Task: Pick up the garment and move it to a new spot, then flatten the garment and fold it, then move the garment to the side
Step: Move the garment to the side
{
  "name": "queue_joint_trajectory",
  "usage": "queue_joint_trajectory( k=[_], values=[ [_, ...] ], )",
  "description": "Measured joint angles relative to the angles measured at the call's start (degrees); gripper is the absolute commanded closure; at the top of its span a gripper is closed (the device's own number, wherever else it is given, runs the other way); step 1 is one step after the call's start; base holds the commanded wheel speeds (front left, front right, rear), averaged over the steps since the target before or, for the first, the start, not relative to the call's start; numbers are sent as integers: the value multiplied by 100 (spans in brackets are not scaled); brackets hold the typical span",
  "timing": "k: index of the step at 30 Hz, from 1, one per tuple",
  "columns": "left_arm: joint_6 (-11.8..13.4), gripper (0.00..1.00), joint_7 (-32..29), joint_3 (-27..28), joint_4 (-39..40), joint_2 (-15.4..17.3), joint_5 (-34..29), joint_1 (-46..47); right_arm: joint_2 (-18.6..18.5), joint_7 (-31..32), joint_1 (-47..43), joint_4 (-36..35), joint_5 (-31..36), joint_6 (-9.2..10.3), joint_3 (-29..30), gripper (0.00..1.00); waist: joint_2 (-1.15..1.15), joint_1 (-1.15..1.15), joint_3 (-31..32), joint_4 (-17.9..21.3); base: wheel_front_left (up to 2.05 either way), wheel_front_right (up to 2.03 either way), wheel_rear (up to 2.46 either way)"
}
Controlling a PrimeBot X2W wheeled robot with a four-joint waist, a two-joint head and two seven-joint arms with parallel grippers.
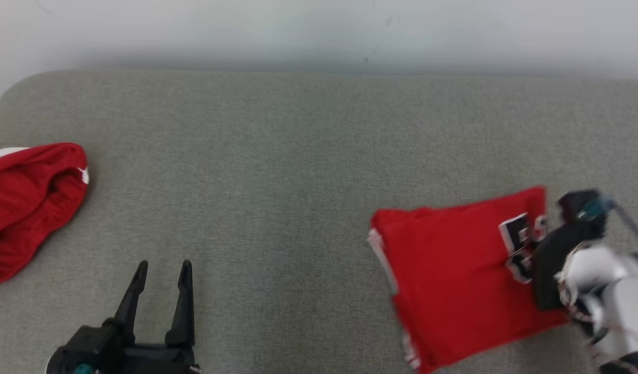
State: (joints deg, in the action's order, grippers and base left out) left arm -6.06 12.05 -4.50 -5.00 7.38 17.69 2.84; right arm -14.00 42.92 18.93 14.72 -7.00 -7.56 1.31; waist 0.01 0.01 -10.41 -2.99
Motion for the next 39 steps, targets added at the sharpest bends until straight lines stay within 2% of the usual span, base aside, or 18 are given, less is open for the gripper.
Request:
queue_joint_trajectory(
  k=[7, 11, 15, 25, 29, 33, 34, 35, 36, 39],
  values=[
    [-48, 0, 5, -248, 267, 43, -77, 366, -909, -71, 770, 371, 322, 0, 639, 100, 0, 0, -379, 145, 0, 0, 0],
    [-55, 0, 5, -341, 286, 119, -56, 575, -1233, -227, 934, 511, 550, 0, 1210, 100, 0, 1, -609, 181, 0, 0, 0],
    [-78, 0, 47, -402, 296, 197, -45, 681, -1622, -783, 1057, 456, 1061, 0, 1610, 100, 0, 0, -849, 219, 0, 0, 0],
    [-80, 0, 49, -430, 296, 278, -30, 793, -1681, -1093, 1177, 460, 1546, 0, 1998, 100, 0, -1, -1098, 312, 0, 0, 0],
    [-76, 0, 49, -450, 288, 301, -20, 803, -1790, -1269, 1184, 453, 1559, -1, 1730, 100, 0, -1, -1167, 361, 0, 0, 0],
    [-76, 0, 51, -478, 264, 302, -5, 886, -1804, -1278, 1276, 500, 1599, -1, 1790, 100, 0, -1, -1222, 382, 0, 0, 0],
    [-76, 0, 56, -480, 263, 302, -3, 903, -1795, -1306, 1282, 499, 1605, -1, 1788, 68, 0, -1, -1227, 385, 0, 0, 0],
    [-76, 0, 58, -485, 245, 303, -2, 903, -1784, -1325, 1280, 502, 1604, -1, 1774, 52, 0, -1, -1229, 389, 0, 0, 0],
    [-76, 0, 74, -488, 223, 302, 3, 903, -1773, -1346, 1276, 511, 1604, -1, 1767, 0, 0, 0, -1228, 393, 0, 0, 0],
    [-76, 0, 103, -497, 179, 303, 18, 903, -1723, -1369, 1265, 510, 1604, -1, 1767, 0, 0, -1, -1197, 403, 0, 0, 0]
  ],
)
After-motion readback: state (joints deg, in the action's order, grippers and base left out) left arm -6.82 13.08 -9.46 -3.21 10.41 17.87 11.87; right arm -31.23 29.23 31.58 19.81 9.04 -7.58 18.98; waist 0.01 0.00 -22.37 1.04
